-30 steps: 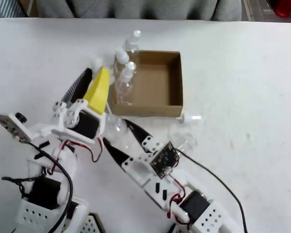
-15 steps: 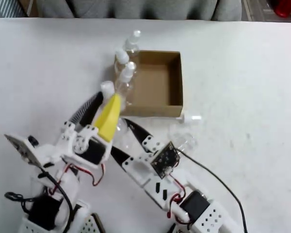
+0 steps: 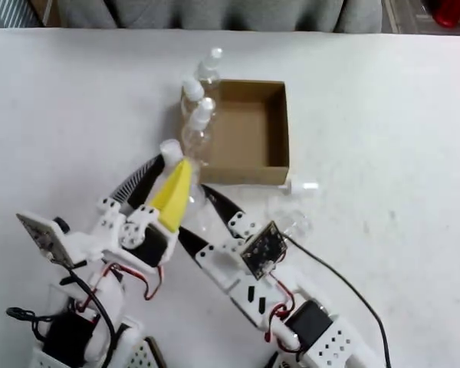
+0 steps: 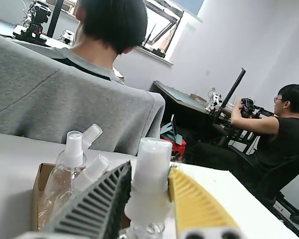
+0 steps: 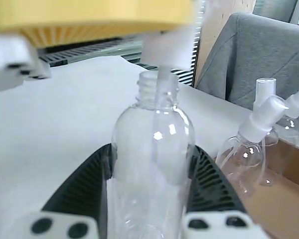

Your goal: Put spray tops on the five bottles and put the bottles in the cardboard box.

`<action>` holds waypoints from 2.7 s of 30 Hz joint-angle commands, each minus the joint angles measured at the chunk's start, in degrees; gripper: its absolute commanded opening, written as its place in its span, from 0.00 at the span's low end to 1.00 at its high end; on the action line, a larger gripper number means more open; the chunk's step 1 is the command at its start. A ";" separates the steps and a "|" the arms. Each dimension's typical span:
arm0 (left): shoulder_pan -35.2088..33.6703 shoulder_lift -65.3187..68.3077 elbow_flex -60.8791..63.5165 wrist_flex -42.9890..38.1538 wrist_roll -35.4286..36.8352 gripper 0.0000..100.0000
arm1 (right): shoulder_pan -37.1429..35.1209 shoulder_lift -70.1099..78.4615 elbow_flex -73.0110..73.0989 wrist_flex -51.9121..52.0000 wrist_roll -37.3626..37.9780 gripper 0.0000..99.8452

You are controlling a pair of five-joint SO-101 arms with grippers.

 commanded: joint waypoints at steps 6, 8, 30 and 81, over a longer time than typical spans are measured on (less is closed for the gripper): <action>0.31 -0.84 -0.70 0.70 -0.70 0.02 | 0.57 -0.84 -1.05 0.04 -0.35 0.02; 0.40 -0.84 -0.79 1.05 -0.70 0.02 | 0.66 -0.84 -1.05 0.04 -0.35 0.02; 0.57 -0.84 -3.60 6.42 -6.07 0.25 | 0.66 -0.75 -1.05 0.04 -0.35 0.02; 21.49 -0.92 20.04 -11.78 -20.66 0.02 | 14.20 29.41 -34.55 0.48 -9.05 0.01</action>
